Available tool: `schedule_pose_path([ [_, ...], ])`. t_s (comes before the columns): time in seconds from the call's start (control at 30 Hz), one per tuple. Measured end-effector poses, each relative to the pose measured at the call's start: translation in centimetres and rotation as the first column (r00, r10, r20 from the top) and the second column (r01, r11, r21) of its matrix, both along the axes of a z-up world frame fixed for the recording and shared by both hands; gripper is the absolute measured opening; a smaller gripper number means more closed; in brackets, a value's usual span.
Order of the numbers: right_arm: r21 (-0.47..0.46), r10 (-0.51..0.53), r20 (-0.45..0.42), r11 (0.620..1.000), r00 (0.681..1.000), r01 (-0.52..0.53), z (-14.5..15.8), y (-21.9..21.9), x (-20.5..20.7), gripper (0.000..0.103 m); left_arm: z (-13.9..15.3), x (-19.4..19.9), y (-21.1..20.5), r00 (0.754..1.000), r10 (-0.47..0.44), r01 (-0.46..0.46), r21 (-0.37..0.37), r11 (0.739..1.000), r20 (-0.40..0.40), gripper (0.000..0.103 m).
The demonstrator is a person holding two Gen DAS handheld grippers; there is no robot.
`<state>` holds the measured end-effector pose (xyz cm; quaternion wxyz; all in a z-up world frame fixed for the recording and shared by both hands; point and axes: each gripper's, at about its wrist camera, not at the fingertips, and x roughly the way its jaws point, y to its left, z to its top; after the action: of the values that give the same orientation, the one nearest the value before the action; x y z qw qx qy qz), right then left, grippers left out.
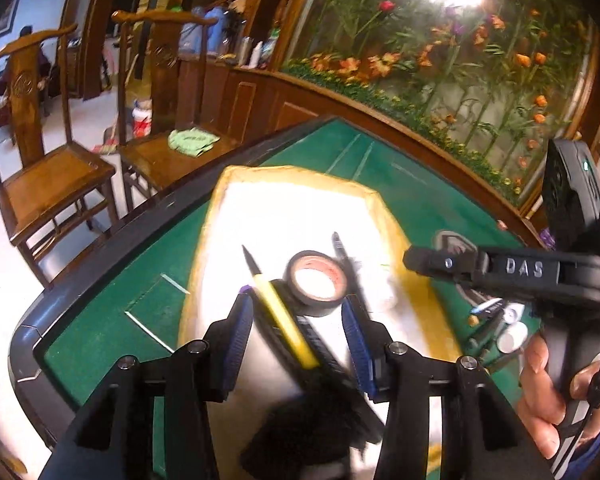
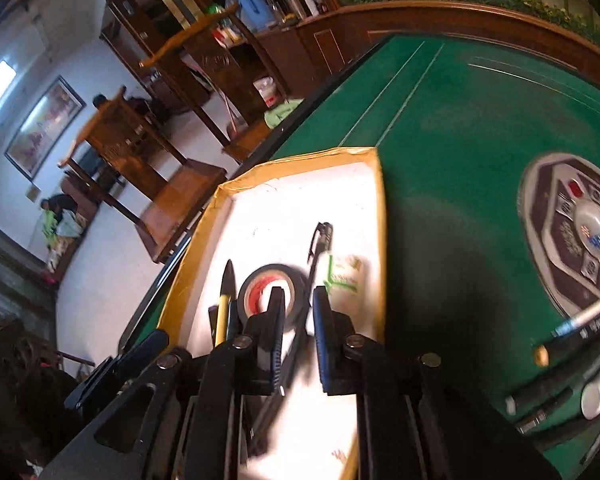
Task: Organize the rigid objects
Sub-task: 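Move both open tools back over the remaining items on the table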
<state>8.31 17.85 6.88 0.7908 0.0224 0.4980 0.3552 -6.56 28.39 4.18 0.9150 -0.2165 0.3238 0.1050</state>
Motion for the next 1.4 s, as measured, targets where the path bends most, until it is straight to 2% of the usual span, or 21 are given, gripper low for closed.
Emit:
schedule_pose_path([
  [0.3,0.128,-0.068,-0.017,0.989,0.998,0.069,0.4,-11.0,-2.4,0.015,2.1,0.2,-7.6,0.985,-0.163,0.161,0.056,0.985,0.047,0.049],
  [0.47,0.162,-0.158,-0.001,0.974,0.987,0.156,1.1,-19.5,-1.8,0.017,2.5,1.2,-12.9,0.954,-0.298,0.293,0.11,0.95,0.033,0.049],
  [0.53,0.151,-0.204,0.016,0.968,0.979,0.199,1.2,-22.8,-1.6,0.023,2.4,1.8,-15.0,0.932,-0.361,0.356,0.125,0.926,0.022,0.049],
  [0.6,0.139,-0.259,0.025,0.957,0.966,0.253,0.8,-26.0,-1.4,0.027,2.0,2.7,-17.4,0.899,-0.439,0.435,0.137,0.89,-0.004,0.049],
  [0.73,0.151,-0.343,-0.004,0.928,0.939,0.34,-1.0,-30.9,-0.7,0.027,0.8,4.6,-22.4,0.814,-0.577,0.58,0.168,0.797,-0.07,0.049],
  [0.8,0.152,-0.369,-0.039,0.916,0.929,0.37,-1.8,-32.0,0.0,0.027,0.2,5.8,-24.4,0.773,-0.624,0.634,0.187,0.751,-0.115,0.049],
  [0.9,0.161,-0.383,-0.075,0.907,0.921,0.39,-2.1,-32.8,0.5,0.027,-0.3,7.1,-26.5,0.74,-0.653,0.673,0.211,0.709,-0.163,0.049],
  [1.13,0.136,-0.426,-0.09,0.89,0.9,0.435,-2.6,-33.2,0.8,0.027,-2.1,9.9,-28.6,0.721,-0.645,0.692,0.275,0.667,-0.253,0.048],
  [1.17,0.132,-0.431,-0.088,0.889,0.898,0.439,-2.7,-33.2,0.8,0.027,-2.4,10.0,-28.8,0.73,-0.631,0.683,0.295,0.669,-0.262,0.044],
  [1.2,0.123,-0.435,-0.083,0.888,0.897,0.442,-2.7,-33.1,0.9,0.027,-2.7,10.1,-29.0,0.735,-0.62,0.678,0.293,0.674,-0.274,0.031],
  [1.3,0.092,-0.442,-0.066,0.89,0.895,0.446,-3.1,-32.7,1.2,0.027,-2.9,9.6,-28.4,0.731,-0.631,0.681,0.222,0.698,-0.26,0.019],
  [1.4,0.044,-0.426,-0.059,0.902,0.903,0.429,-3.6,-31.5,2.0,0.027,-2.9,8.4,-29.0,0.731,-0.633,0.679,0.19,0.709,-0.254,0.016],
])
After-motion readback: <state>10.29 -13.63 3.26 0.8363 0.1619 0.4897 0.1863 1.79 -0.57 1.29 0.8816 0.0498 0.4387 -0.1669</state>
